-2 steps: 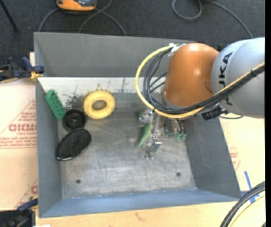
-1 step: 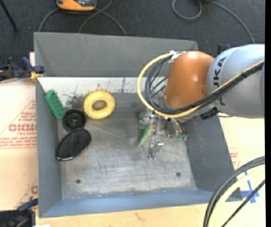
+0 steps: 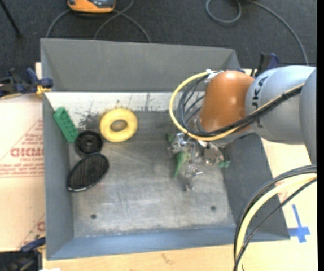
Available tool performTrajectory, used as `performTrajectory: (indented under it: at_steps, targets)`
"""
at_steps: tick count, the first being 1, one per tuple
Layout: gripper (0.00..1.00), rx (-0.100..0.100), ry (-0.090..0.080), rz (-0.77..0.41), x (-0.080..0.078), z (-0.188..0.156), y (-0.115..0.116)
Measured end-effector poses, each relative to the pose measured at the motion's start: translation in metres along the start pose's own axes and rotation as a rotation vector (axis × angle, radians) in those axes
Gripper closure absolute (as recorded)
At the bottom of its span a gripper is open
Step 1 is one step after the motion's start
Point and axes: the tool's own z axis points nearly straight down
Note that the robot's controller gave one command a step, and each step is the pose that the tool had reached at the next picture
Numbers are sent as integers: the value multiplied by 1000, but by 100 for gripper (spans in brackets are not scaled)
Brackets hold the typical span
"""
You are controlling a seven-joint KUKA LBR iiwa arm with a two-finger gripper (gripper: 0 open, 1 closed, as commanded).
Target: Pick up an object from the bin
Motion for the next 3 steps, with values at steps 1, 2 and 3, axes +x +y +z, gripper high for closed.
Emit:
performTrajectory:
  at_steps: [1,2,3]
  targets:
    - [0,0,1,-111,-4,0,-7]
    - [0,-2,5,2,-1,-1,-2]
    - [100,-1,4,-107,-5,-3,-9]
